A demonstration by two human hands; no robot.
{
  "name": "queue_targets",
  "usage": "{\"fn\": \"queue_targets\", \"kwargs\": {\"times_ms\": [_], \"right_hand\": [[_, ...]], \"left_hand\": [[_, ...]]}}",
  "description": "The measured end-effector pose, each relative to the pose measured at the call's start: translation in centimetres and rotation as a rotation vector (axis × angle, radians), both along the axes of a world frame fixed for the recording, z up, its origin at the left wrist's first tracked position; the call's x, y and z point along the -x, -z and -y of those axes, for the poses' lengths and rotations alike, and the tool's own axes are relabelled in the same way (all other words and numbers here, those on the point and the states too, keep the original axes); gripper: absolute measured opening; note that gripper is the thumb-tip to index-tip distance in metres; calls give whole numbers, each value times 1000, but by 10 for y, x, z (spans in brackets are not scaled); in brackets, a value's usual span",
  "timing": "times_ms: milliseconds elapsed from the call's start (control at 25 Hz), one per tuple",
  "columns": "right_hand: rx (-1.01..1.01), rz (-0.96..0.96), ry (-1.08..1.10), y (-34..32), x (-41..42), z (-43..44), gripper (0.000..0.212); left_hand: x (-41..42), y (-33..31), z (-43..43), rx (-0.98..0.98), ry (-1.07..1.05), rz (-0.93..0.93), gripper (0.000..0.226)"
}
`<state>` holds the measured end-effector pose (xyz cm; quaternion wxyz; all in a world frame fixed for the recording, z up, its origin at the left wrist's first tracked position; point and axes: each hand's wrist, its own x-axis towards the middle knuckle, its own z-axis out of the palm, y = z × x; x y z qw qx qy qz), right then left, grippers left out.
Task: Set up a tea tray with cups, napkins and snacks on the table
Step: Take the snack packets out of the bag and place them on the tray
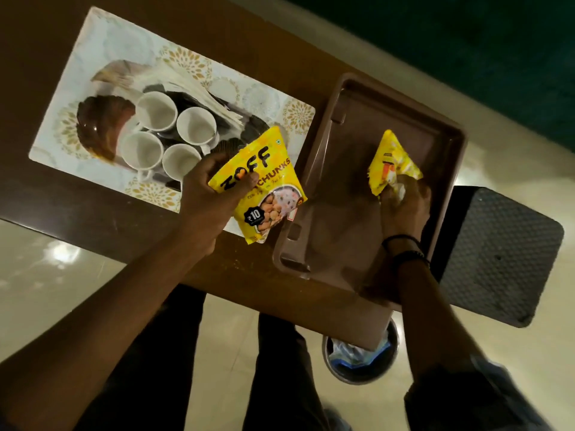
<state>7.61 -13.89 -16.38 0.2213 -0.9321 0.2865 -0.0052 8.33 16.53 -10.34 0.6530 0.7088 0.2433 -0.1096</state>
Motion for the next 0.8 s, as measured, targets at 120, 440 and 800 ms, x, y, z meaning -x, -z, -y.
{"fn": "queue_targets", "kwargs": {"times_ms": [120,440,800], "right_hand": [[-678,177,184,-42,8,-35,14],[-1379,-120,383,-98,39,-183,35],[-984,-118,-30,-97,9,-274,56]], "left_hand": [[4,-9,-15,-15,-8,-30,14],[27,-48,-66,-301,205,145,24],[26,-48,-94,-481,241,246,32]]}}
